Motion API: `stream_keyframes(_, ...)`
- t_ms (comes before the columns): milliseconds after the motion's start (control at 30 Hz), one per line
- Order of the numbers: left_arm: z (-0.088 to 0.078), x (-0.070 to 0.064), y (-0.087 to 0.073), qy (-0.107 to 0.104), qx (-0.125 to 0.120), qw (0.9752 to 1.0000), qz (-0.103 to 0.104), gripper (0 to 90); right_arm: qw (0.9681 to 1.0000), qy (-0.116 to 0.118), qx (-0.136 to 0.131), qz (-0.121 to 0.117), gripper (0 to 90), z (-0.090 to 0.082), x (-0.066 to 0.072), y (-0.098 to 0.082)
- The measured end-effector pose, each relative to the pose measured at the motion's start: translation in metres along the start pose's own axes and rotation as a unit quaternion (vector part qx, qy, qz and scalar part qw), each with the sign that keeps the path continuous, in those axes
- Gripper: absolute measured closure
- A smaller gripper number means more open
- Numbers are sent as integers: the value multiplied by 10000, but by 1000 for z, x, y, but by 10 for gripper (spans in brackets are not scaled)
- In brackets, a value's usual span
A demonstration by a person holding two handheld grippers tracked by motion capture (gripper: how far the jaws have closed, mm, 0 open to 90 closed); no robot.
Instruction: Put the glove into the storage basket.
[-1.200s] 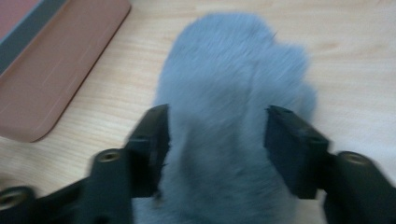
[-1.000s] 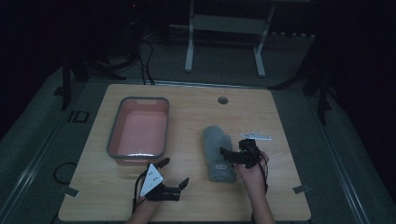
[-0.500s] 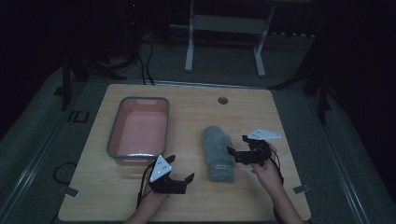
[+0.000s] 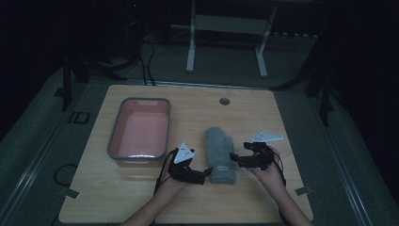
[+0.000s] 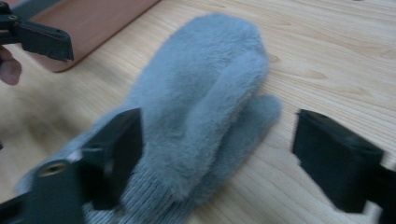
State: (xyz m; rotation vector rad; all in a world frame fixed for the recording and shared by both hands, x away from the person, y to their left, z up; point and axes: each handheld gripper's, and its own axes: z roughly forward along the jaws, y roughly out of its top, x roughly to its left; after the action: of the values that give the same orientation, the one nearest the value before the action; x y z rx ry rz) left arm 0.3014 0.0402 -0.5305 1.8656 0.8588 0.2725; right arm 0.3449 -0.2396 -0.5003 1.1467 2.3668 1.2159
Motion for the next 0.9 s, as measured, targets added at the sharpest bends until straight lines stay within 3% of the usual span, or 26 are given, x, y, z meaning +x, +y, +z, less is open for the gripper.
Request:
stream_keyframes(100, 9, 5, 6, -83, 94, 9996, -247, 17, 9997, 86, -53, 233, 335, 5, -1, 1)
stream_keyframes(133, 12, 6, 8, -113, 158, 9995, -258, 38, 9982, 339, -102, 486, 395, 8, -1, 0)
stream_keyframes(233, 17, 7, 14, -120, 193, 9994, -267, 87, 9968, 443, -88, 652, 424, 10, 1, -1)
stream_keyframes(300, 22, 10, 18, -120, 233, 9990, -356, 97, 9968, 411, 57, 685, 416, 14, 5, -3)
stream_keyframes(333, 26, 13, 19, -149, 302, 9982, -487, 136, 9972, 235, 218, 677, 409, 20, 5, -7)
stream_keyframes(567, 50, 29, 20, 100, 699, 9945, -775, 155, 9949, 85, 460, 896, 370, 28, -3, -18)
stream_keyframes(767, 66, 40, 17, 68, 1014, 9912, -854, 158, 9916, 375, 640, 1057, 359, 36, -13, -24)
stream_keyframes(900, 72, 40, 18, 51, 1077, 9912, -769, 158, 9910, 405, 757, 1025, 263, 39, -15, -24)
